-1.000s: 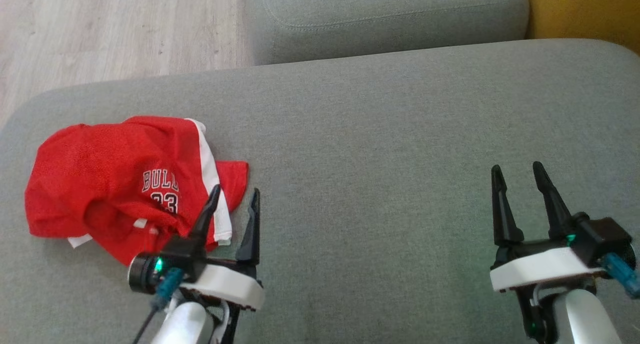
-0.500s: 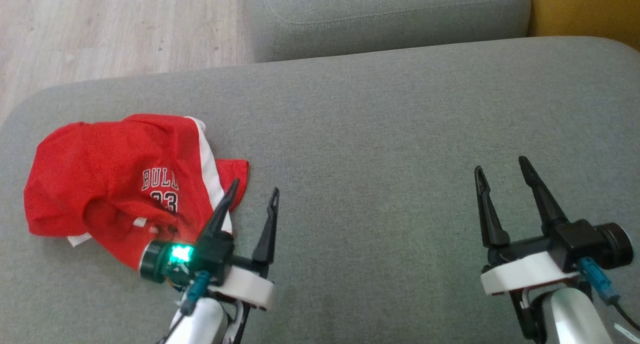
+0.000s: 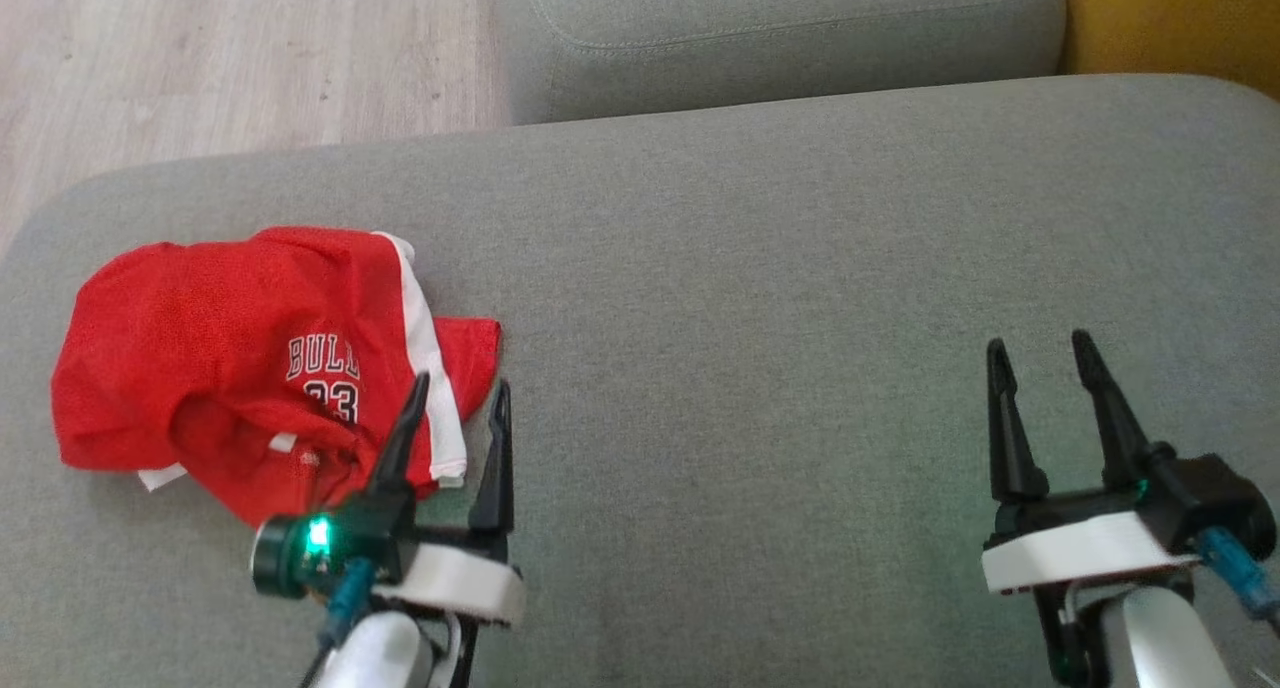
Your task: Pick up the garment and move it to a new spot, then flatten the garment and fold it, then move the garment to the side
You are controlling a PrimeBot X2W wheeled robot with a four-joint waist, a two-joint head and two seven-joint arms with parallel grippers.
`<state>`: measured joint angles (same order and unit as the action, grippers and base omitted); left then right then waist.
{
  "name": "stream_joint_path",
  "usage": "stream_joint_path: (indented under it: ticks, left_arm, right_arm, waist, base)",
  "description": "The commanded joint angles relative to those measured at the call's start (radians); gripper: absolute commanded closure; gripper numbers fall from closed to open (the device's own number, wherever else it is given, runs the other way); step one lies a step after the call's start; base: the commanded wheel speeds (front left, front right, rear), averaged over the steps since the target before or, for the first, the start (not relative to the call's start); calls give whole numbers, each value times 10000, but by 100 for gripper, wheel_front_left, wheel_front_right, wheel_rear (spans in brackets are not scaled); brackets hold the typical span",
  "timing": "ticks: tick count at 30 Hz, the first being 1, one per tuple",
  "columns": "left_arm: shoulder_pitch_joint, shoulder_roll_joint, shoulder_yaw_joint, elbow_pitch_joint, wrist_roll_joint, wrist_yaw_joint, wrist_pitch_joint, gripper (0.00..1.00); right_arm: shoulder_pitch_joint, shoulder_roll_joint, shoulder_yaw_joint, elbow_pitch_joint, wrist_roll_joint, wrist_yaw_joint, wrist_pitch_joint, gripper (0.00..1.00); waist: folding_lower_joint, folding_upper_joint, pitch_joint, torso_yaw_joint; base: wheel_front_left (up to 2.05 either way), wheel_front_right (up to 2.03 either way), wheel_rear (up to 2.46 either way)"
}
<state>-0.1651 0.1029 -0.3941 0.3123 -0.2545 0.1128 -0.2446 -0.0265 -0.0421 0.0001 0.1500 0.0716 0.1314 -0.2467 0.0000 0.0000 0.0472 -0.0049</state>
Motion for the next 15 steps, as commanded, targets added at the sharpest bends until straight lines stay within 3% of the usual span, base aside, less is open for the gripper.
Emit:
stream_joint_path:
  ticks: [1,15]
  left_arm:
    - [-209,-8,276,-95,284,-55,-172,0]
    - [-238,-323,735,315,359,-379,-172,0]
  right_arm:
    - [-169,-81,263,-156,-203,-7,-151,0]
    - [-303,-81,338,385,29,-7,-151,0]
  waist:
    - [0,0,-12,2]
    - [0,0,-82,23]
  base:
    - [0,0,0]
    - [0,0,0]
